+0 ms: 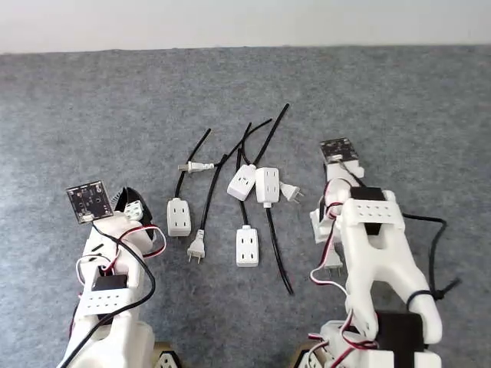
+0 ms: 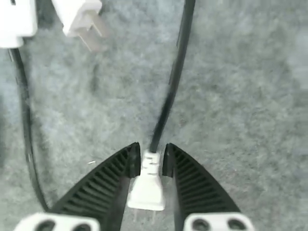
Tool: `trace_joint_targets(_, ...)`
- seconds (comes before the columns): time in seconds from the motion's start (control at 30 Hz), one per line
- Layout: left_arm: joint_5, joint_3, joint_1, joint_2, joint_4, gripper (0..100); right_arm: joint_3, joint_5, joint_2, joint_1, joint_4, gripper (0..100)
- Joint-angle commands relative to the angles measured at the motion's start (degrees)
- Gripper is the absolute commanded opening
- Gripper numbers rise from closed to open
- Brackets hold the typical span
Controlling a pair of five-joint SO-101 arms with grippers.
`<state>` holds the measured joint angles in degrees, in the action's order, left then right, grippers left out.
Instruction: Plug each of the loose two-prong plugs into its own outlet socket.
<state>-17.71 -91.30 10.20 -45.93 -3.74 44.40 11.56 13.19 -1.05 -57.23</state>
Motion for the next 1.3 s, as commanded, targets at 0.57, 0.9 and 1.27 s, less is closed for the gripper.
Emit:
trace_joint_targets(0.57, 0.44, 0.4, 0.35, -1.41, 0.0, 2, -3.6, 2.81, -6.02, 2.07, -1.1, 8.4)
trace_joint_targets(0.9, 0.44, 0.4, 0.35, -1.41, 0.0, 2, -4.75, 5.8, -9.54, 2.51, -0.22, 8.3)
trace_joint_targets(1.27, 0.44, 0.4, 0.35, -1.41, 0.0, 2, -8.18, 5.71, -9.8, 1.45, -0.57, 8.3)
